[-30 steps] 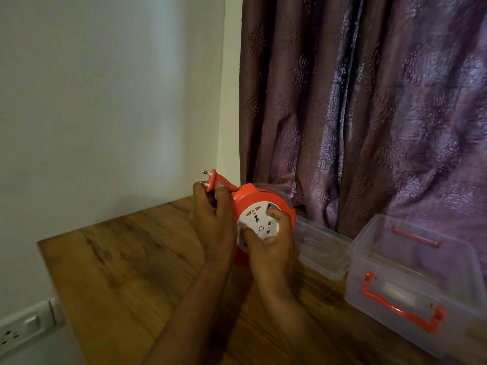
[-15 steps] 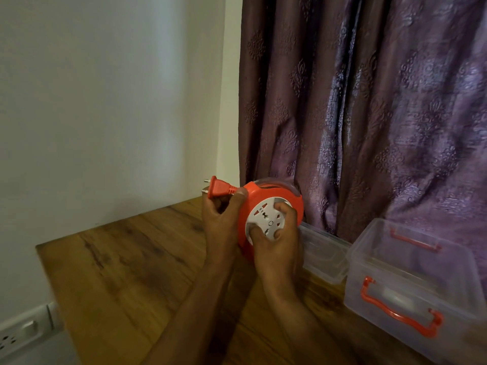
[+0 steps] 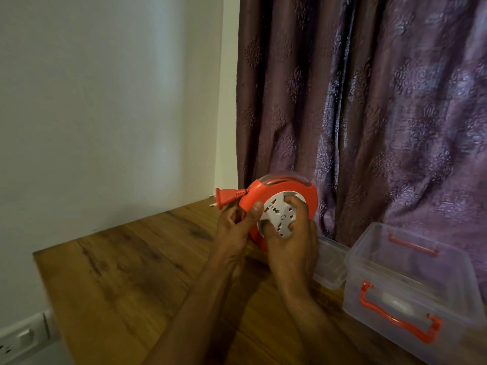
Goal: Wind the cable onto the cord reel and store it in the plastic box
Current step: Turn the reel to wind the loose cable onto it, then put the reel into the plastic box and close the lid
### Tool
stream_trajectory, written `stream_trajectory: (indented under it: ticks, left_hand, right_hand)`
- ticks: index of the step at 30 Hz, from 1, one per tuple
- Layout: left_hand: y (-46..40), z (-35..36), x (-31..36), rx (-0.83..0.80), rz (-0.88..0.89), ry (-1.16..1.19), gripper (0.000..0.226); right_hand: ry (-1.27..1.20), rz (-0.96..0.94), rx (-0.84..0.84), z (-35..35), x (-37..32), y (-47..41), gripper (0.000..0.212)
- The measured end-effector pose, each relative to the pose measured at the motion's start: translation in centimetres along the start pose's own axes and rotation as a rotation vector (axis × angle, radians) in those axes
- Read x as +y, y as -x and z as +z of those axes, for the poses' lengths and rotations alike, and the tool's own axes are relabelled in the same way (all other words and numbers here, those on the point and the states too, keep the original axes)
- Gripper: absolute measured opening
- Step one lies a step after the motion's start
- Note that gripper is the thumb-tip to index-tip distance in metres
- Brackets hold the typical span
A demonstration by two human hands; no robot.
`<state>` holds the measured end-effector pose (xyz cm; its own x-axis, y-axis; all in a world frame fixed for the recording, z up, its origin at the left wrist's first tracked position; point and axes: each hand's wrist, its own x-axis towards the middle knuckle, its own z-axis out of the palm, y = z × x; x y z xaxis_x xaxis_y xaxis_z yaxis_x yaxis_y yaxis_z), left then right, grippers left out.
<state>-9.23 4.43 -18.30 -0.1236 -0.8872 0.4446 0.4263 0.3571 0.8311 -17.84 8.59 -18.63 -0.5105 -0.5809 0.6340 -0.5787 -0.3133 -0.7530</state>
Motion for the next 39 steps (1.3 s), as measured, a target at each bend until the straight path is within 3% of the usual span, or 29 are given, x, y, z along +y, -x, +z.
stream_trajectory:
  ticks: [8, 13, 17, 20, 22, 25, 27, 32, 35, 39]
  left_hand:
    - [0.2, 0.8, -1.6, 0.056, -0.021, 0.005, 0.039]
    - [0.2, 0.7, -2.4, 0.083, -0.070, 0.002, 0.046]
    - [-0.3, 0.1, -2.2, 0.136, -0.074, 0.062, 0.046]
    - [-0.5, -0.6, -1.5, 0.214, -0.098, 0.140, 0.061]
    - [-0.5, -0.6, -0.9, 0.269, -0.110, 0.121, 0.070]
    - [-0.2, -1.0, -0.3, 0.312, -0.151, 0.104, 0.060]
    - [0.8, -1.5, -0.1, 0.329, -0.233, 0.115, 0.058]
    - [4.2, -3.4, 0.9, 0.386, -0.442, 0.062, 0.045]
    - [6.5, -5.0, 1.8, 0.365, -0.603, 0.023, 0.031]
    - [9.1, -7.6, 2.7, 0.380, -0.605, -0.195, 0.018]
  right_hand:
    - [-0.187, 0.236, 0.014, 0.1, 0.6, -0.4, 0.053]
    - [-0.212, 0.298, -0.025, 0.4, 0.8, -0.5, 0.051]
    - [-0.171, 0.249, -0.152, 0.3, 0.6, -1.0, 0.048]
    - [0.011, 0.155, -0.230, -0.3, 0.1, -1.4, 0.047]
    - [0.156, 0.071, -0.186, -0.9, 0.0, -1.6, 0.042]
    - [0.250, -0.007, -0.065, -1.9, 0.7, -2.1, 0.037]
    - [0.245, 0.061, -0.111, -2.1, 1.6, -2.5, 0.038]
    - [0.021, 0.379, -0.482, -0.9, 2.7, -1.4, 0.020]
    - [-0.040, 0.524, -0.569, -0.4, 3.5, 0.2, 0.025]
    - [-0.013, 0.563, -0.592, 0.0, 4.2, 1.5, 0.025]
